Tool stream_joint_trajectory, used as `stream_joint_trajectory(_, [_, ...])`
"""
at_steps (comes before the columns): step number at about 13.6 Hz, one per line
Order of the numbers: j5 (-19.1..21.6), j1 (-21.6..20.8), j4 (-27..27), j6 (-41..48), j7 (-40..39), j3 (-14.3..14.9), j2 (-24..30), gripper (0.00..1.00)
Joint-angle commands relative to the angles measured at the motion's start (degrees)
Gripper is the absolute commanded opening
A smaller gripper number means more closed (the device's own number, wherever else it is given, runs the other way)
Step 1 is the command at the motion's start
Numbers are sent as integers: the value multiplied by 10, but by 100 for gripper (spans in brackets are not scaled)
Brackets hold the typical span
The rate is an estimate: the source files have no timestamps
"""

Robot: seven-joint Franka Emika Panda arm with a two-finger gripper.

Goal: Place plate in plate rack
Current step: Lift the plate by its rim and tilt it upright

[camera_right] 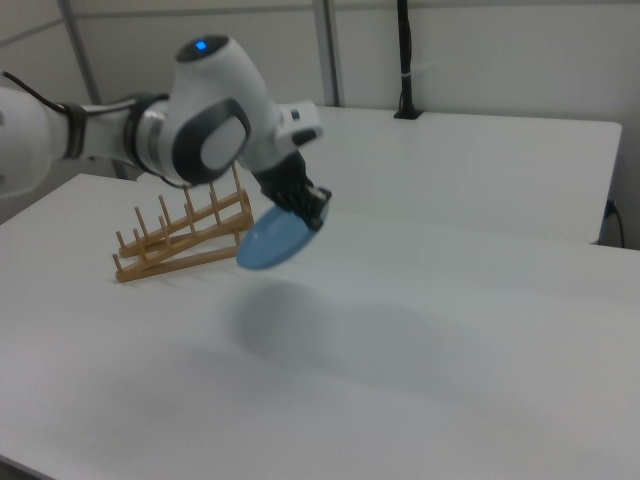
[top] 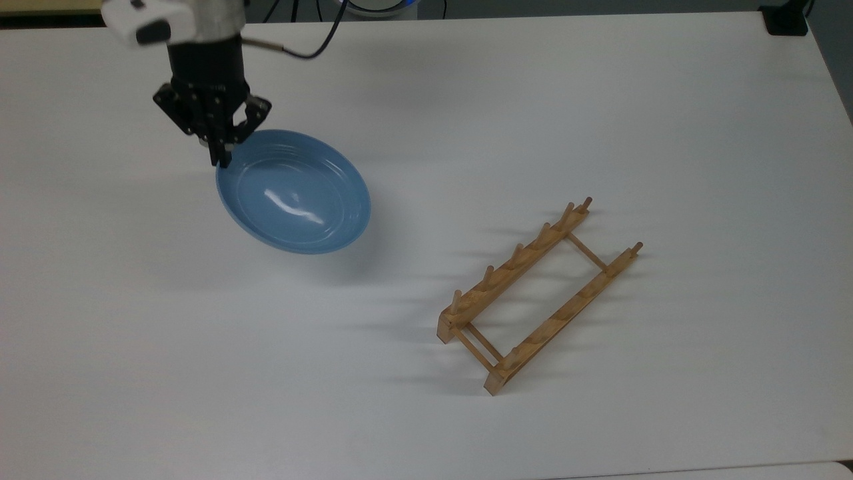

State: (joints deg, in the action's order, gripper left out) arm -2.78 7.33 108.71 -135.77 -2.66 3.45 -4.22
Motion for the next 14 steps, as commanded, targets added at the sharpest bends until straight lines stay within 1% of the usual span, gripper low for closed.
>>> stream_joint_trajectory(1, [-11, -3, -38, 8, 58, -32, 21, 0])
stream_joint_trajectory(3, [-17, -4, -67, 4, 99, -53, 21, 0])
stream_joint_trajectory(4, [-29, -4, -78, 4, 120, -65, 21, 0])
stream_joint_trajectory(5, [-51, -5, -82, 3, 147, -78, 22, 0])
stream_joint_trajectory(6, [-86, -4, -83, 2, 186, -95, 23, 0])
stream_joint_trajectory(7, [-131, -4, -83, -8, 229, -109, 24, 0])
stream_joint_trajectory(9, [-213, -5, -81, -27, 328, -127, 23, 0])
stream_joint_trajectory(11, [-273, -5, -78, -34, 400, -148, 23, 0])
stream_joint_trajectory(13, [-323, -5, -78, -34, 461, -177, 23, 0])
stream_joint_trajectory(14, [-376, -5, -78, -34, 514, -196, 22, 0])
